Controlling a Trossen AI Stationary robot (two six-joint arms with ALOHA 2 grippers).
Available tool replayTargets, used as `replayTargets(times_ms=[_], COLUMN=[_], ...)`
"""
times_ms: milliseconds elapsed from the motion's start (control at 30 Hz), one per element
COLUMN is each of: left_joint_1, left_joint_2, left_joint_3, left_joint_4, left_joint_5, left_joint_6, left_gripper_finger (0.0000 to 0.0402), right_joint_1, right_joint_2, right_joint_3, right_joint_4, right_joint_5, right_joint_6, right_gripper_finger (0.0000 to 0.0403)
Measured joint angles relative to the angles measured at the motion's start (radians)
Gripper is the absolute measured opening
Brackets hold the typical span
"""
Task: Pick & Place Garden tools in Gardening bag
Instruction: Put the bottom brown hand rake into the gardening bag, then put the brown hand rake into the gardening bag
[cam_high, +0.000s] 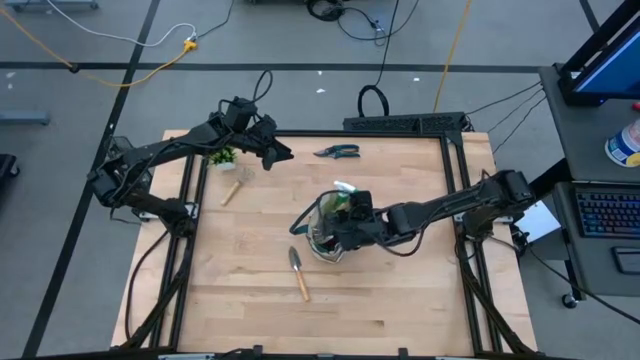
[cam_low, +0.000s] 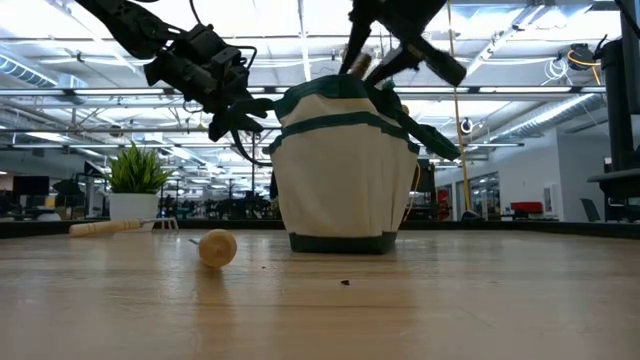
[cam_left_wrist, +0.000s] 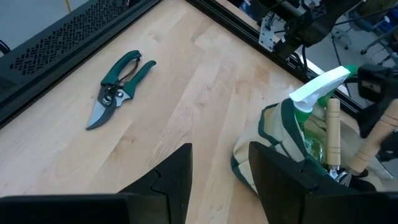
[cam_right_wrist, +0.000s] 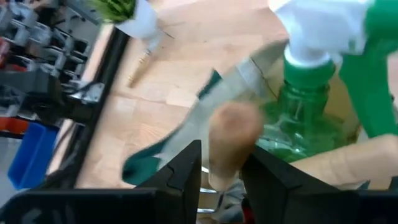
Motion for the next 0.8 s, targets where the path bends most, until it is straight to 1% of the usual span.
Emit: replayTargets(times_ms=[133,200,400,467,533,800], left_joint_1=[0.0,0.0,-0.003,-0.004,-0.005,-0.005], left_joint_2=[0.0,0.0,0.0,0.0,0.0,0.0], left_joint_3=[0.0,0.0,0.0,0.0,0.0,0.0], left_joint_4=[0.001,0.003,0.008,0.008,0.011,0.015], left_joint_5=[0.0,0.0,0.0,0.0,0.001,0.002], left_joint_6=[0.0,0.0,0.0,0.0,0.0,-0.006], left_gripper_finger=[0.0161,0.0161,0.0161,0.0161,0.0161,0.0161], right_joint_1=[0.0,-0.002,-0.015,-0.028,-0.036,-0.1], right_joint_2=[-0.031,-0.035,-0.045,-0.047,-0.061,-0.088], right_joint_3=[-0.002,0.001,-0.002,-0.002,-0.002,-0.002], right_joint_4=[-0.005,0.001,-0.088,-0.096,-0.094,-0.097], right_joint_5=[-0.001,0.002,0.003,0.01,0.029,0.028], right_joint_6=[-0.07,-0.089,-0.096,-0.126,-0.17,-0.353], right_gripper_finger=[0.0102,0.011,0.0142,0.0148,0.015,0.014])
